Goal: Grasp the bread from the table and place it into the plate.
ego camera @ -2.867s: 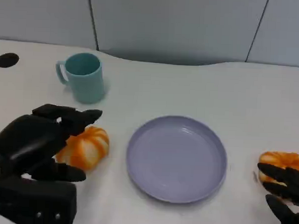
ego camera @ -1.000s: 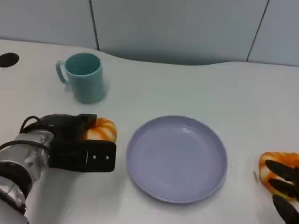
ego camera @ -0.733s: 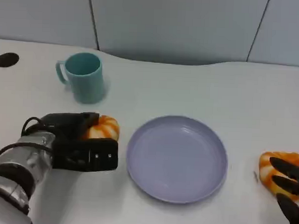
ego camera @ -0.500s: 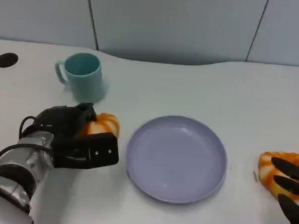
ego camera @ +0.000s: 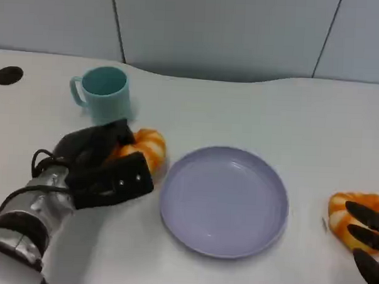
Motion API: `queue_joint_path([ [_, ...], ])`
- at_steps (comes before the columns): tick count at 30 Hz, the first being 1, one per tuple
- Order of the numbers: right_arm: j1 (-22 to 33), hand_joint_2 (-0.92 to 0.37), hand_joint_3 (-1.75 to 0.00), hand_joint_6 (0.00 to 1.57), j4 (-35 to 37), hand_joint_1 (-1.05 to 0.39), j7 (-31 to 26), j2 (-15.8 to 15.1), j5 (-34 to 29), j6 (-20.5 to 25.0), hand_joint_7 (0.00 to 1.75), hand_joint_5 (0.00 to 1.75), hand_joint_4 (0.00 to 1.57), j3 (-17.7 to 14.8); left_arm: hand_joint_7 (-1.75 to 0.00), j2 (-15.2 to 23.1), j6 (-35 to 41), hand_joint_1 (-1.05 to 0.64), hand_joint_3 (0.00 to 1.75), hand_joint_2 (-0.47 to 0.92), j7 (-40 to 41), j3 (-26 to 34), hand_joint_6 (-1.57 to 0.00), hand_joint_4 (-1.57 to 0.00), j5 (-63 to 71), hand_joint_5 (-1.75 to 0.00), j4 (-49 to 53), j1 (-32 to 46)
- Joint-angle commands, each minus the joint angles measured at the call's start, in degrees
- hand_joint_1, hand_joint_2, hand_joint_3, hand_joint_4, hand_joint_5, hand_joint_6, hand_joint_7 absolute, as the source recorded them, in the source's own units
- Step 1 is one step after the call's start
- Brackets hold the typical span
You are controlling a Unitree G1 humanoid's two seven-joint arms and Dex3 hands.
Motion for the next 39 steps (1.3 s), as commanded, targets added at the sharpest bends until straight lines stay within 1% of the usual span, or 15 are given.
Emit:
queue_joint_path([
  [1, -0.1, -0.92, -0.36, 0.83, 0.16, -0.39, -0.56, -0.12, 0.21, -0.43, 0.0, 0.02, 0.95, -0.65, -1.75, 3.13, -5.49, -0.17, 0.08, 0.91, -2.03, 3.16, -0.6, -0.87, -3.37, -1.75, -2.48, 0.36],
  [3, -0.44, -0.92, -0.37, 0.83, 0.8, -0.39, -0.46, -0.38, 0.11, -0.65, 0.0, 0.02, 0.95, -0.67, -1.75, 4.64, -9.37, -0.16, 0.08, 0.9, -6.77, 5.93, -0.6, -0.85, -6.98, -1.75, -3.81, 0.67],
  [6, -0.87, -0.92, -0.37, 0.83, 1.39, -0.39, -0.42, -0.42, 0.15, -0.57, 0.0, 0.03, 0.96, -0.69, -1.75, 6.55, -12.48, -0.16, 0.08, 0.89, -18.41, 10.89, -0.62, -0.81, -14.23, -1.75, -5.13, 0.94],
  [8, -1.03, -0.92, -0.37, 0.83, 1.65, -0.4, -0.4, -0.42, 0.21, -0.73, 0.0, 0.03, 0.97, -0.7, -1.75, 7.09, -13.4, -0.16, 0.08, 0.89, -22.53, 12.51, -0.63, -0.8, -16.52, -1.75, -5.56, 1.11],
  [9, -1.37, -0.92, -0.37, 0.83, 2.26, -0.4, -0.54, -0.65, -0.17, -1.13, 0.0, 0.03, 0.97, -0.71, -1.75, 7.65, -14.41, -0.16, 0.08, 0.89, -28.16, 14.6, -0.63, -0.8, -19.81, -1.75, -5.55, 0.99],
  [11, -1.82, -0.92, -0.36, 0.83, 3.09, -0.4, -0.73, -0.91, -0.65, -1.72, 0.01, 0.04, 0.99, -0.73, -1.75, 8.28, -15.57, -0.21, 0.07, 0.88, -35.52, 17.4, -0.63, -0.8, -24.0, -1.75, -5.53, 0.83],
  [14, -2.01, -0.92, -0.36, 0.84, 3.52, -0.4, -0.75, -0.89, -0.87, -2.12, 0.01, 0.04, 0.99, -0.85, -1.75, 8.36, -15.88, -0.23, 0.07, 0.88, -39.02, 18.94, -0.62, -0.8, -25.54, -1.75, -5.48, 0.8],
  [17, -2.19, -0.92, -0.36, 0.85, 2.98, -0.4, -0.15, -0.48, -0.61, -0.68, 0.01, 0.04, 0.99, -0.41, -1.75, 8.15, -18.42, -0.22, 0.07, 0.88, -48.32, 20.23, -0.61, -0.8, -29.16, -1.75, -8.24, 0.22],
  [19, -2.35, -0.92, -0.36, 0.85, 3.23, -0.39, 0.13, -0.58, -0.46, -0.99, 0.01, 0.03, 0.98, -0.21, -1.75, 7.62, -19.28, -0.22, 0.07, 0.89, -51.37, 20.3, -0.6, -0.8, -30.08, -1.75, -9.36, 0.09],
  [22, -2.63, -0.92, -0.35, 0.85, 3.79, -0.39, 0.21, -0.47, -0.31, -1.5, 0.01, 0.03, 0.97, 0.0, -1.75, 6.38, -21.95, -0.21, 0.07, 0.9, -52.44, 18.63, -0.56, -0.77, -28.64, -1.75, -10.75, -0.32],
  [24, -2.74, -0.92, -0.35, 0.85, 3.95, -0.4, 0.43, -0.44, -0.11, -1.29, 0.01, 0.03, 0.97, 0.12, -1.75, 5.45, -22.19, -0.23, 0.07, 0.91, -51.15, 17.15, -0.57, -0.78, -26.67, -1.75, -11.54, -0.75],
  [27, -2.76, -0.92, -0.36, 0.85, 4.04, -0.41, 0.21, -0.73, -1.02, -1.25, 0.01, 0.02, 0.96, 0.22, -1.75, 3.52, -22.3, -0.19, 0.06, 0.92, -51.89, 15.65, -0.58, -0.8, -25.7, -1.75, -11.3, -1.87],
  [33, -2.51, -0.92, -0.36, 0.85, 3.77, -0.41, 0.01, -0.61, -1.45, -1.36, 0.0, 0.02, 0.95, 0.3, -1.75, 1.12, -23.48, -0.23, 0.06, 0.91, -49.26, 12.16, -0.61, -0.82, -21.03, -1.75, -9.9, -3.47],
  [36, -2.14, -0.92, -0.36, 0.85, 2.9, -0.4, 0.19, -0.62, -1.61, -0.51, 0.0, 0.02, 0.96, 0.39, -1.75, -0.35, -21.24, -0.23, 0.05, 0.9, -45.59, 7.75, -0.63, -0.82, -14.96, -1.75, -9.94, -4.55],
  [39, -1.94, -0.92, -0.36, 0.85, 2.49, -0.4, -0.03, -0.62, -2.03, -0.29, 0.0, 0.02, 0.96, 0.45, -1.75, -1.55, -20.6, -0.16, 0.05, 0.89, -42.55, 5.17, -0.62, -0.82, -11.55, -1.75, -9.93, -4.92],
])
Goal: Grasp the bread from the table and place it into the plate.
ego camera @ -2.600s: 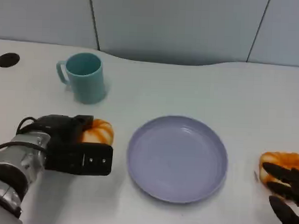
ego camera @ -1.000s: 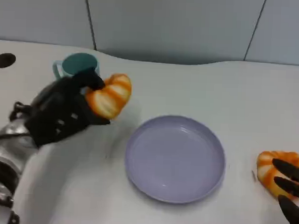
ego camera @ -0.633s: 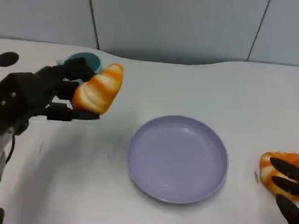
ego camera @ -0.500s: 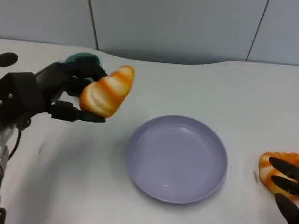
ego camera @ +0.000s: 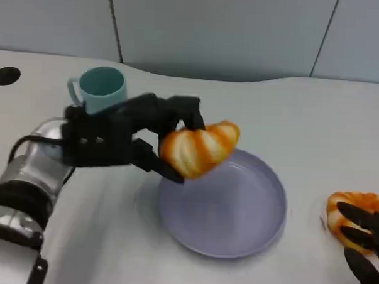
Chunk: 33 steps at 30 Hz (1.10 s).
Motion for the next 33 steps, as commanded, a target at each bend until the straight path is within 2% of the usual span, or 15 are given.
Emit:
queue_joint_path([
  [1, 0.48, -0.92, -0.36, 0.85, -1.3, -0.4, -0.41, -0.47, -0.51, 0.39, 0.0, 0.02, 0.95, -0.08, -1.75, -1.37, 1.18, -0.14, 0.05, 0.88, 5.33, -4.07, -0.62, -0.83, 5.57, -1.75, 0.38, -1.48],
  [7, 0.84, -0.92, -0.36, 0.84, -1.64, -0.39, -0.93, 0.14, -0.48, -0.06, 0.0, 0.02, 0.95, 0.02, -1.75, -2.7, 2.4, -0.13, 0.06, 0.89, 13.23, -9.24, -0.61, -0.83, 12.85, -1.75, 1.09, -2.21],
  [15, 1.3, -0.92, -0.37, 0.83, -2.5, -0.38, -1.67, 0.47, -1.53, 0.22, 0.0, 0.01, 0.95, 0.22, -1.75, -4.18, 1.59, -0.06, 0.09, 0.89, 21.65, -13.77, -0.71, -0.83, 18.17, -1.75, 4.24, -3.39],
  [16, 1.17, -0.92, -0.37, 0.84, -2.26, -0.38, -1.83, 0.59, -1.38, -0.18, 0.0, 0.01, 0.95, 0.22, -1.75, -4.48, 1.96, -0.03, 0.45, 0.75, 23.73, -14.92, -0.73, -0.86, 19.66, -1.75, 4.65, -3.61],
  [17, 1.05, -0.92, -0.37, 0.84, -1.97, -0.38, -2.02, 0.75, -1.16, -0.74, 0.0, 0.01, 0.95, 0.2, -1.75, -4.74, 2.48, -0.04, 0.7, 0.65, 26.13, -16.35, -0.73, -0.87, 21.56, -1.75, 4.99, -3.92],
  [18, 1.03, -0.92, -0.36, 0.84, -1.98, -0.37, -2.21, 0.98, -0.97, -0.85, 0.01, 0.02, 0.95, 0.18, -1.75, -4.94, 2.95, -0.08, 0.83, 0.58, 28.78, -17.86, -0.71, -0.87, 23.53, -1.75, 5.31, -4.23],
  [19, 1.04, -0.92, -0.36, 0.85, -2.01, -0.37, -2.32, 1.14, -0.86, -0.89, 0.01, 0.02, 0.96, 0.17, -1.75, -5.06, 3.21, -0.09, 0.86, 0.55, 30.59, -18.85, -0.69, -0.86, 24.8, -1.75, 5.62, -4.48],
  [21, 1.13, -0.92, -0.35, 0.85, -2.26, -0.37, -2.49, 1.36, -0.99, -0.72, 0.01, 0.02, 0.96, 0.15, -1.75, -5.08, 3.07, -0.1, 0.88, 0.53, 33.72, -20.27, -0.67, -0.86, 26.55, -1.75, 6.16, -4.79],
  [22, 1.17, -0.92, -0.35, 0.85, -2.35, -0.37, -2.59, 1.41, -1.12, -0.69, 0.0, 0.02, 0.96, 0.15, -1.75, -5.06, 2.86, -0.12, 0.77, 0.57, 35.01, -20.81, -0.63, -0.84, 27.18, -1.75, 6.4, -4.89],
  [25, 1.11, -0.92, -0.35, 0.85, -2.23, -0.36, -3.35, 1.68, -1.4, -1.17, 0.0, 0.01, 0.96, 0.11, -1.75, -4.69, 2.38, -0.14, 0.63, 0.62, 34.96, -22.22, -0.59, -0.81, 28.28, -1.75, 7.1, -5.95],
  [27, 0.94, -0.92, -0.34, 0.85, -1.81, -0.35, -4.42, 2.05, -1.71, -1.97, 0.0, 0.02, 0.97, 0.0, -1.46, -4.01, 1.35, -0.36, 0.2, 0.76, 31.71, -23.09, -0.39, -0.42, 28.47, -1.65, 7.35, -7.4],
  [29, 0.8, -0.92, -0.33, 0.85, -1.46, -0.35, -5.69, 2.36, -2.28, -2.62, 0.0, 0.02, 0.97, -0.12, -1.36, -3.49, 0.23, -0.41, 0.07, 0.81, 29.54, -23.64, -0.35, -0.33, 28.4, -1.62, 7.21, -8.37],
  [30, 0.72, -0.92, -0.33, 0.85, -1.29, -0.34, -6.6, 2.67, -2.62, -2.93, 0.01, 0.02, 0.98, -0.24, -0.95, -3.12, -0.65, -0.52, 0.04, 0.84, 28.43, -23.87, -0.37, -0.25, 28.36, -1.25, 6.94, -8.93],
  [31, 0.62, -0.92, -0.32, 0.85, -1.06, -0.34, -7.4, 2.94, -2.82, -3.28, 0.01, 0.03, 0.98, -0.35, -0.66, -2.8, -1.43, -0.58, 0.02, 0.85, 27.33, -23.98, -0.43, -0.23, 28.22, -1.06, 6.69, -9.44],
  [33, 0.41, -0.92, -0.32, 0.86, -0.57, -0.33, -8.62, 3.33, -3.12, -3.86, 0.01, 0.03, 0.99, -0.51, -0.33, -2.31, -2.4, -0.66, 0.01, 0.87, 25.53, -24.05, -0.46, -0.15, 27.94, -0.87, 6.17, -10.31],
])
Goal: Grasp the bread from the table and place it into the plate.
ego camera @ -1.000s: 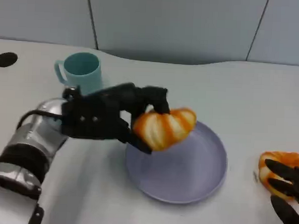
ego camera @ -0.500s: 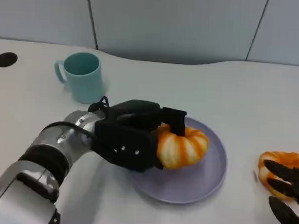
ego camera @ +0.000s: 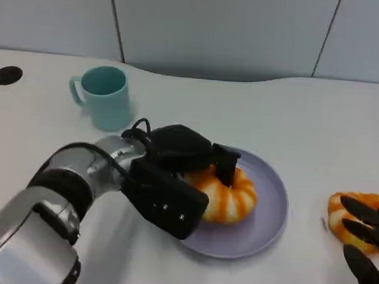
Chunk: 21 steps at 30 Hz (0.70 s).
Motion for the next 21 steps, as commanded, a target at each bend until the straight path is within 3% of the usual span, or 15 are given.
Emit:
queue_joint_path([
  [1, -0.4, -0.92, -0.31, 0.86, 1.03, -0.33, -3.23, 0.79, -1.12, -1.72, 0.01, 0.03, 0.99, -0.95, -0.27, 1.94, -2.76, -0.7, 0.01, 0.87, -4.42, -0.5, -0.46, -0.12, -0.25, -0.84, -1.0, -3.39],
  [4, -0.76, -0.92, -0.3, 0.86, 1.17, -0.34, -5.14, 1.53, -2.17, -1.21, 0.01, 0.03, 0.99, -1.24, -0.17, 2.8, -4.63, -0.75, 0.0, 0.88, -8.66, 0.39, -0.46, -0.02, -2.07, -0.88, -2.05, -4.59],
  [9, -0.91, -0.92, -0.3, 0.86, 1.13, -0.35, -6.17, 2.19, -2.09, -0.82, 0.0, 0.02, 0.98, -1.27, -0.09, 4.26, -7.16, -0.76, 0.0, 0.89, -14.56, 1.67, -0.44, 0.0, -4.85, -0.81, -4.78, -5.43],
  [14, -0.92, -0.92, -0.3, 0.86, 1.15, -0.35, -6.22, 2.27, -2.15, -0.85, 0.0, 0.02, 0.99, -1.34, -0.07, 4.82, -7.37, -0.76, 0.0, 0.9, -16.36, 1.85, -0.44, 0.0, -5.79, -0.78, -6.3, -5.29],
  [21, -1.39, -0.92, -0.29, 0.87, 2.33, -0.34, -7.21, 2.01, -2.32, -2.36, 0.01, 0.03, 1.01, -1.56, -0.08, 8.08, -6.24, -0.72, 0.0, 0.89, -26.91, 3.67, -0.53, -0.08, -10.1, -0.75, -12.87, -6.31],
])
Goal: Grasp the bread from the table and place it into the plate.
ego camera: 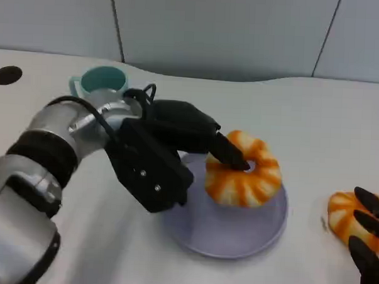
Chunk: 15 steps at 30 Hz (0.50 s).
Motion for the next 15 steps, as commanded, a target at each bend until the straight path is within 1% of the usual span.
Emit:
queue_joint_path([
  [1, -0.25, -0.92, -0.29, 0.87, 0.4, -0.34, -0.66, -0.48, 0.29, -1.02, 0.01, 0.03, 1.01, -0.62, -0.09, 2.4, 1.43, -0.72, 0.0, 0.89, -5.69, 1.71, -0.54, -0.09, -2.83, -0.75, -4.01, -1.33],
  [4, -0.24, -0.92, -0.29, 0.88, 0.57, -0.34, -0.6, -0.6, 0.47, -1.31, 0.01, 0.03, 1.02, -0.69, -0.1, 3.39, 2.91, -0.7, 0.0, 0.89, -8.65, 2.44, -0.59, -0.13, -4.33, -0.78, -6.36, -0.89],
  [8, 0.01, -0.92, -0.29, 0.88, 0.09, -0.34, -0.26, -0.49, 0.66, -0.95, 0.01, 0.02, 1.01, -0.66, -0.1, 5.04, 4.07, -0.7, 0.0, 0.88, -11.58, 3.21, -0.6, -0.15, -5.76, -0.8, -9.35, -0.4],
  [13, 0.24, -0.92, -0.29, 0.88, -0.49, -0.35, -0.01, -0.33, 0.7, -0.36, 0.01, 0.02, 1.02, -0.58, -0.05, 7.15, 8.18, -0.7, 0.0, 0.88, -19.18, 4.03, -0.52, -0.05, -8.9, -0.74, -14.22, 0.42],
  [15, 0.17, -0.92, -0.29, 0.88, -0.51, -0.35, 0.05, -0.28, 0.8, -0.42, 0.0, 0.02, 1.02, -0.52, -0.02, 7.95, 10.74, -0.69, 0.0, 0.87, -22.76, 4.13, -0.48, -0.02, -10.28, -0.67, -16.67, 0.99],
])
